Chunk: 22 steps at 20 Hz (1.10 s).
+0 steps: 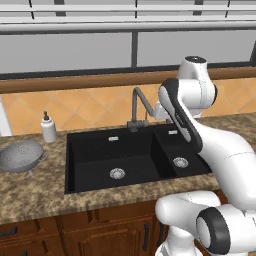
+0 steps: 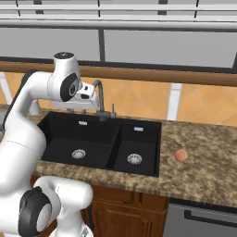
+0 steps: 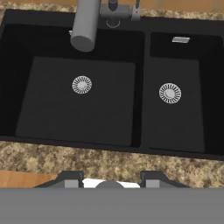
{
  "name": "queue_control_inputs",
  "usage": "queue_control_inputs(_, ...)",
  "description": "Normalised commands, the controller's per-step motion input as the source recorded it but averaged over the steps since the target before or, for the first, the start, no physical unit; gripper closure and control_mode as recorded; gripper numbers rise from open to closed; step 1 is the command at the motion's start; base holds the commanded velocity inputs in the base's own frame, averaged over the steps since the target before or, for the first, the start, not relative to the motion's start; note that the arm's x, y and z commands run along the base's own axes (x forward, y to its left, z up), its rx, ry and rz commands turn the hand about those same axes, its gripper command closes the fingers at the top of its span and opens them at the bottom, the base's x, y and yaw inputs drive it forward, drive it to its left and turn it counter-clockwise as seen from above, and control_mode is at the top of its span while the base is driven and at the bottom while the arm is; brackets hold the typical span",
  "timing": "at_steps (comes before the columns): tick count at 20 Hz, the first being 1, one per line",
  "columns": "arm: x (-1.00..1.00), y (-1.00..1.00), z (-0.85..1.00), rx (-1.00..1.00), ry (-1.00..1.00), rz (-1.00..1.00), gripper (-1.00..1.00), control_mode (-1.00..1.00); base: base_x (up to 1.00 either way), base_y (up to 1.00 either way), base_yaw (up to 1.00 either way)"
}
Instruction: Put the colander in the sink, put the peach in the colander, and turn on the sink faucet and pour water over the colander.
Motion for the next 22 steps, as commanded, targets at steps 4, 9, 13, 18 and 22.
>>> queue_control_inputs(4,-0.13,0.0,0.0,0.0,0.0,0.0,-1.0,-1.0,0.0,0.0,0.0)
queue_control_inputs(9,-0.45,0.13,-0.17,0.0,0.0,0.0,-1.0,-1.0,0.0,0.0,0.0)
queue_control_inputs(13,-0.6,0.34,-0.18,0.0,0.0,-0.01,-1.0,-1.0,0.0,0.0,0.0)
queue_control_inputs(18,-0.38,0.49,-0.13,0.0,0.0,-0.01,-1.0,-1.0,0.0,0.0,0.0)
queue_control_inputs(22,-0.25,0.6,-0.14,0.0,0.0,0.0,-1.0,-1.0,0.0,0.0,0.0)
